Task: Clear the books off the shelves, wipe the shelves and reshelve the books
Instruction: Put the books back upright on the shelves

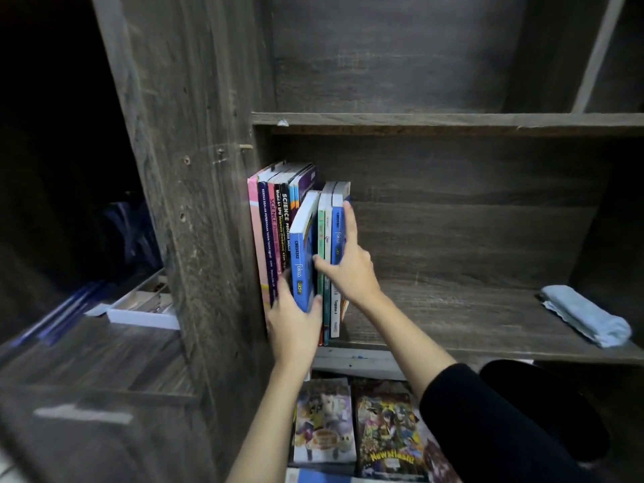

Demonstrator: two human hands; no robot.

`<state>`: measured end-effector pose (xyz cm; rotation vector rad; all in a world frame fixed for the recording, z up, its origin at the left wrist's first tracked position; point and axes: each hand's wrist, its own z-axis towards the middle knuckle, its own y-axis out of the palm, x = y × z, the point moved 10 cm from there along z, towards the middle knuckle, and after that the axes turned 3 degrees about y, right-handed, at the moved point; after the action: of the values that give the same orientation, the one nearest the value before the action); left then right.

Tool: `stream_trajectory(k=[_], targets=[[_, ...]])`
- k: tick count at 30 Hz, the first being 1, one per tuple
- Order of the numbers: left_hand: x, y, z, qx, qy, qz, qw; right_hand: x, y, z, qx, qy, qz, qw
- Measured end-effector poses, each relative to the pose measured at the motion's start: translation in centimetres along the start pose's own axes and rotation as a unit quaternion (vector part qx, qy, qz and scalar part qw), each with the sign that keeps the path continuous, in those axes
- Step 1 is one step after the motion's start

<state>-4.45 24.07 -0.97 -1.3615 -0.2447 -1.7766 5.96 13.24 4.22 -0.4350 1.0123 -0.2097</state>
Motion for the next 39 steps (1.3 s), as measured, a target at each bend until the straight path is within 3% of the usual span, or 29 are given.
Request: stream_trajectory(k=[5, 18, 26, 31, 36, 39], targets=[[-1.6, 0.7, -0.3, -0.025, -0.025, 0.029, 0.999, 4.6, 2.4, -1.7, -0.023, 0.108, 0.002, 0.994], [-1.4, 0.1, -0.7, -0.059, 0.000, 0.024, 0.998, 5.4, 3.5, -0.9, -0.068, 0.080, -0.014, 0.994], [-1.9, -1.2, -2.5, -0.061, -0.011, 0.018, 0.998, 4.7, 2.7, -1.4, -0.120, 0.079, 0.057, 0.988], [-1.3, -2.0, -2.9, -0.055, -0.023, 0.029, 0.998, 4.1, 3.5, -2.8, -0.142, 0.085, 0.007, 0.986], [1.3, -3.7, -1.3, -0.011, 0.006, 0.001, 1.000, 4.5, 4.6, -7.6, -0.087, 0.080, -0.003, 0.993], [1.9, -3.5, -1.3, -0.027, 0.023, 0.000, 0.999, 4.3, 7.4, -12.2, -0.173, 0.108, 0.042, 0.978]])
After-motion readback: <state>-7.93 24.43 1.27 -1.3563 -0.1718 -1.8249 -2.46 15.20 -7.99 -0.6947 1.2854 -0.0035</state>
